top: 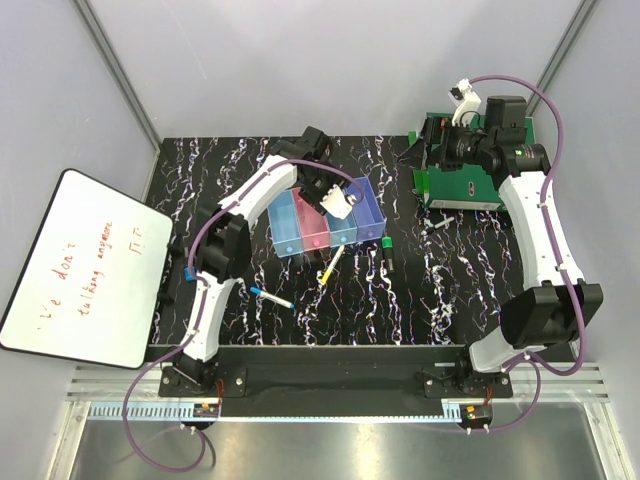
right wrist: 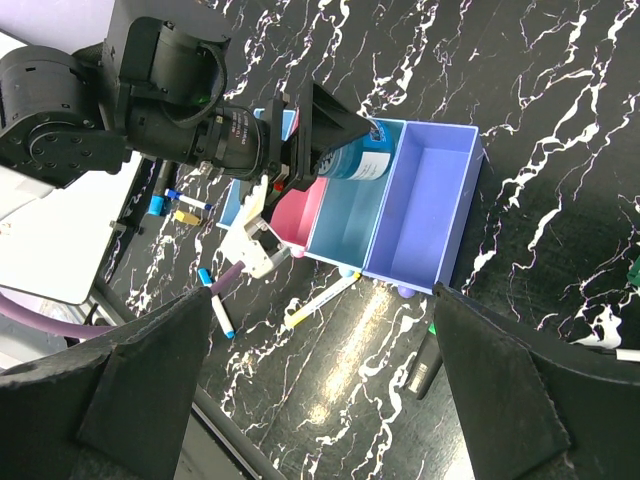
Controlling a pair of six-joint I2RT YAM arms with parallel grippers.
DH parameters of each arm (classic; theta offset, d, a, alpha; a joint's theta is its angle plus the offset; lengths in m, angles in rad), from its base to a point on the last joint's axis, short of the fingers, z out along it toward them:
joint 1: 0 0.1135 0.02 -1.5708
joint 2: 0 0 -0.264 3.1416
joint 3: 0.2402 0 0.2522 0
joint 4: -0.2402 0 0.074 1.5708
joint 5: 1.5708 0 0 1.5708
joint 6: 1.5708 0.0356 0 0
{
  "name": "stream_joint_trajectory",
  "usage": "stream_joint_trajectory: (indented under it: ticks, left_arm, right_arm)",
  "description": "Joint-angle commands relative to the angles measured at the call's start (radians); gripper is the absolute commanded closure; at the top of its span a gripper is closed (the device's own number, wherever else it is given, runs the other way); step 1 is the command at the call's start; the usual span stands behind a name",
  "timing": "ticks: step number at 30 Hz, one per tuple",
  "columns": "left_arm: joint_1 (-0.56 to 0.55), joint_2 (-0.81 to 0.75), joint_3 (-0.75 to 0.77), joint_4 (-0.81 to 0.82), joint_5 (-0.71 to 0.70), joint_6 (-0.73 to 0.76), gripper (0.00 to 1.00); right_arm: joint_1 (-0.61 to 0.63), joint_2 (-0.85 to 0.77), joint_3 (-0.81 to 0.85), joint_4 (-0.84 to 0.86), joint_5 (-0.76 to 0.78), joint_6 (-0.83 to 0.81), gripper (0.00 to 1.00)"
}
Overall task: Sort the stationery into containers
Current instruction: Place the stationery in the storage box.
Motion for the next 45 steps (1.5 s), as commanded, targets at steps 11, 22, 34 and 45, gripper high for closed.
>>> stream_joint_trajectory:
  ticks: [11,22,34,45]
  left_arm:
    - [0.002,-0.014,-0.013,0.057,-0.067,0.049,0.69]
    - [0.003,-0.053,-0.028,0.069,-0.073,0.101,0.64]
    - [0.003,-0.108,-0.077,0.068,-0.087,0.181,0.59]
    - [0.008,-0.154,-0.084,0.069,-0.084,0.172,0.58]
  right_arm:
    - [-0.013,-0.045,-0.014,0.027,0.002,0.001,0.0]
    - [-0.016,-0.051,-0.019,0.033,-0.003,0.005,0.0]
    - [-0.016,-0.045,-0.008,0.036,-0.009,0.013,0.0]
    - [-0.018,-0.048,-0.008,0.036,-0.012,0.016,0.0]
